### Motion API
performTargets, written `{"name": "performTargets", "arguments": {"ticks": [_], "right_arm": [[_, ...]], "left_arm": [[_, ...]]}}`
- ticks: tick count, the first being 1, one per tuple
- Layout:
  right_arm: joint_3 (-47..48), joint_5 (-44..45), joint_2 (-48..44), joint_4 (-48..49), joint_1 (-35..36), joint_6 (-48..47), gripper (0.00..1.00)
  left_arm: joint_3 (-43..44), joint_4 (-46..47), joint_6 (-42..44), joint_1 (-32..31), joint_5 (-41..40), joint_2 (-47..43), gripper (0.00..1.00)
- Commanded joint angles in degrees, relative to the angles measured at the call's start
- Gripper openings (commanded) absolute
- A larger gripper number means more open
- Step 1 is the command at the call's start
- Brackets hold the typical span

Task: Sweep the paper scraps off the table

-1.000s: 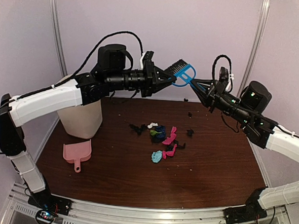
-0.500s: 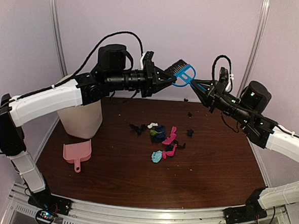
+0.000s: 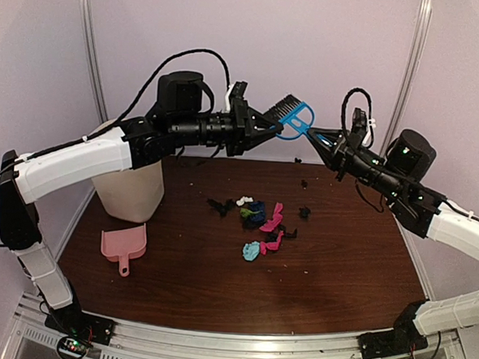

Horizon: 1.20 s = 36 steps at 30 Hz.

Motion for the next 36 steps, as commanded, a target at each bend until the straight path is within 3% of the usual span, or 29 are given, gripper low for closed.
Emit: {"name": "performTargets", "arguments": {"ticks": [1, 5, 13, 18, 26, 31, 36], "right_arm": [[2.5, 0.5, -1.4, -0.4, -0.2, -1.6, 0.00], [1.6, -0.4, -1.9, -1.0, -0.2, -1.8, 0.00], [2.4, -1.1, -2.5, -9.3, -0.2, -6.5, 0.00], [3.7, -0.4, -2.9, -16.3, -0.2, -10.5, 0.00], [4.8, -1.5, -1.8, -22.9, -0.3, -14.7, 0.00], [3.5, -2.1, -1.0, -22.9, -0.3, -14.6, 0.00], [5.4, -0.1, 0.9, -30.1, -0.5, -18.2, 0.00]], "left_arm": [[-1.1, -1.7, 2.9, -0.8, -2.1, -1.3, 0.00], [-3.5, -3.0, 3.8, -0.9, -3.2, -3.3, 0.01], [-4.8, -14.2, 9.7, -0.9, -8.2, -7.6, 0.36], [-7.9, -23.4, 13.6, -0.9, -13.7, -13.1, 0.48], [-17.9, -41.9, 16.6, -0.9, -25.3, -25.8, 0.53], [-26.0, -51.4, 12.8, -0.9, -31.2, -34.4, 0.53], [-32.6, -58.7, 7.4, -0.9, -34.2, -40.3, 0.53]]}}
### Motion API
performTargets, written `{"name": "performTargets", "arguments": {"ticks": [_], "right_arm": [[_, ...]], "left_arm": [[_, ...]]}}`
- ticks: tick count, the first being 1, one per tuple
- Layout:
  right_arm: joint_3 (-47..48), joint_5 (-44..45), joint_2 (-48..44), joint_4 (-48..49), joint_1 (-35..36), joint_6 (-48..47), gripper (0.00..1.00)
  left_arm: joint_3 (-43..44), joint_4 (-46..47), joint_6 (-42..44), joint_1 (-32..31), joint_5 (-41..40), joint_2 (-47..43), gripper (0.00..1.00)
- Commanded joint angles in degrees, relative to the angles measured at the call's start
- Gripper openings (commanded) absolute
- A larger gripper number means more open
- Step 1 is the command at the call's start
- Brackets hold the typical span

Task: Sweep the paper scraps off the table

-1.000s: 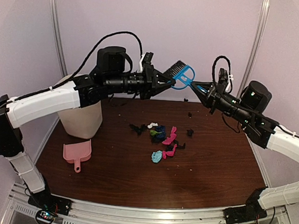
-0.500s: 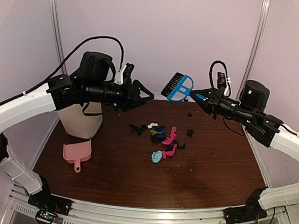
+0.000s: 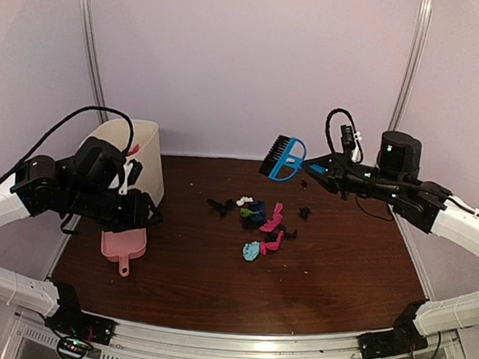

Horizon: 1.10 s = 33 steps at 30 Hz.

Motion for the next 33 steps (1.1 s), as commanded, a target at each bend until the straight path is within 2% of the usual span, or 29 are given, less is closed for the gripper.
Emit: {"name": "performTargets", "arguments": {"ticks": [1, 6, 11, 15, 19, 23, 28, 33], "right_arm": [[2.5, 1.4, 2.1, -7.4, -0.3, -4.6, 0.00], [3.1, 2.4, 3.5, -11.2, -0.3, -6.1, 0.00], [3.1, 3.1, 3.9, -12.2, -0.3, -6.3, 0.00], [2.5, 3.2, 3.5, -12.2, -0.3, -5.8, 0.00], [1.5, 3.6, 2.7, -12.4, -0.3, -5.4, 0.00], [1.3, 4.0, 2.0, -13.1, -0.2, -5.4, 0.00], [0.9, 4.2, 1.2, -13.7, -0.3, -5.0, 0.00], [0.9, 4.4, 0.7, -14.3, -0.2, -4.8, 0.00]], "left_arm": [[-4.7, -9.8, -5.7, 0.0, -5.3, -4.0, 0.53], [-9.8, -16.7, -9.9, 0.0, -5.8, -5.1, 0.53], [-14.7, -17.1, -11.5, 0.0, -5.3, -5.2, 0.54], [-17.6, -16.9, -13.2, 0.0, -6.3, -5.0, 0.60], [-21.4, -13.0, -14.5, 0.0, -8.1, -5.4, 0.68], [-24.9, -10.0, -17.2, 0.2, -9.8, -4.0, 0.71], [-27.2, -5.2, -16.5, 1.8, -11.7, -1.5, 0.71], [-31.3, 2.9, -10.8, 6.9, -11.8, -0.5, 0.68]]}}
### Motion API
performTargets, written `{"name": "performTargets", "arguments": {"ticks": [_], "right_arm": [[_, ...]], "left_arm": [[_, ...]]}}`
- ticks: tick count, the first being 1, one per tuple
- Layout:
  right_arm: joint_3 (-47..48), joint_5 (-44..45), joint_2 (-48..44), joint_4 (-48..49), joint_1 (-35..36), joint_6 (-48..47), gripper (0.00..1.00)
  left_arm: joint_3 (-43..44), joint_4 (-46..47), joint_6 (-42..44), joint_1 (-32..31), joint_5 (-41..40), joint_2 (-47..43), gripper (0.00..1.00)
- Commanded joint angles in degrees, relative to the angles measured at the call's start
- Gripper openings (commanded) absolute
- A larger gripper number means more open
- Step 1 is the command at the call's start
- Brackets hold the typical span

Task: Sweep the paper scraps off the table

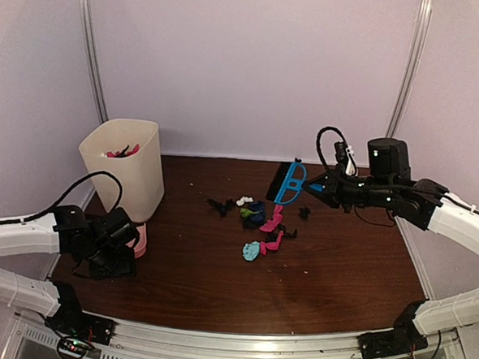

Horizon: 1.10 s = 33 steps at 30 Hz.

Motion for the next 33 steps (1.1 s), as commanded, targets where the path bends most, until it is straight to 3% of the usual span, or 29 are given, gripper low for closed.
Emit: {"name": "performTargets", "arguments": {"ticks": [1, 12, 17, 27, 33], "right_arm": [[-0.2, 1.5, -1.7, -0.5, -0.2, 0.4, 0.00], [0.0, 2.4, -3.6, -2.3, -0.2, 0.9, 0.00], [-0.2, 3.2, -4.9, -3.4, -0.2, 1.0, 0.00], [-1.2, 3.2, -5.8, -4.0, -0.3, 0.7, 0.00], [-1.0, 3.3, -5.8, -4.9, -0.3, -0.5, 0.00]], "left_arm": [[-3.8, 9.9, 4.8, 4.5, -1.4, 0.8, 0.66], [-5.0, 18.8, 10.3, 7.4, -2.3, 7.4, 0.48], [-5.6, 19.3, 10.6, 7.4, -2.4, 7.2, 0.31], [-7.2, 18.4, 11.5, 6.0, 1.8, 2.8, 0.23], [-5.3, 18.4, 11.4, -1.1, 2.4, 2.5, 0.21]]}}
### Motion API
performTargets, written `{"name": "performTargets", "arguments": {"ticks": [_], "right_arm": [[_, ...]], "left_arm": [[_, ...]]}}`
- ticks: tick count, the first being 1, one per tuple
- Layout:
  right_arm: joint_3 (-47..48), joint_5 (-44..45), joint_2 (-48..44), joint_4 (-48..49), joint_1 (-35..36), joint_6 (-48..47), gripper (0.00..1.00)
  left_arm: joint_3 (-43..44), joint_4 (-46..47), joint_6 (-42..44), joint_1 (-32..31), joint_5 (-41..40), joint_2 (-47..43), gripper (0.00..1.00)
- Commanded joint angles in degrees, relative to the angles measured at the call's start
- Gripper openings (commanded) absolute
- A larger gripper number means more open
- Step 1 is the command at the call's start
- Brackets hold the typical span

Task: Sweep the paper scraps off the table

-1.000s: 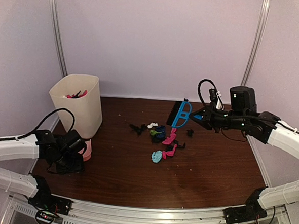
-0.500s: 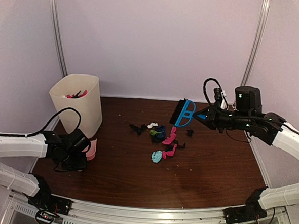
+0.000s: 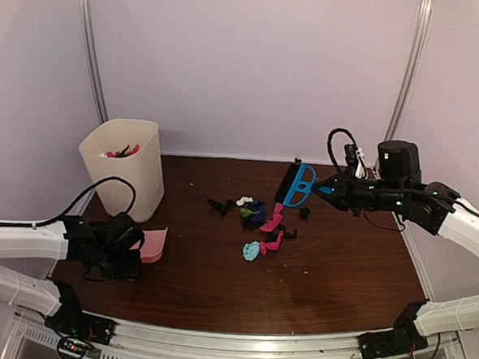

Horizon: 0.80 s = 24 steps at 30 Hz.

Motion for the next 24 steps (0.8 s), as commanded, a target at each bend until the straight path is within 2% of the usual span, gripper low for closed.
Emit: {"name": "performTargets", "arguments": {"ticks": [1, 9, 15, 24], "right_arm": [[-0.2, 1.1, -1.2, -0.8, -0.2, -1.5, 0.00], [0.1, 1.3, -1.4, -1.8, -0.2, -2.4, 0.00], [0.5, 1.7, -1.8, -2.6, -0.2, -2.6, 0.00], [0.5, 2.4, -2.5, -3.6, -0.3, -2.7, 0.00]], "left_arm": [[2.1, 1.3, 0.7, -5.1, 1.0, 0.2, 0.21], [7.7, 6.2, 10.2, -10.0, 3.9, 7.2, 0.21], [12.3, 8.4, 17.5, -10.2, 5.2, 13.6, 0.21], [18.5, 8.4, 22.5, -10.2, 5.0, 23.2, 0.24]]}}
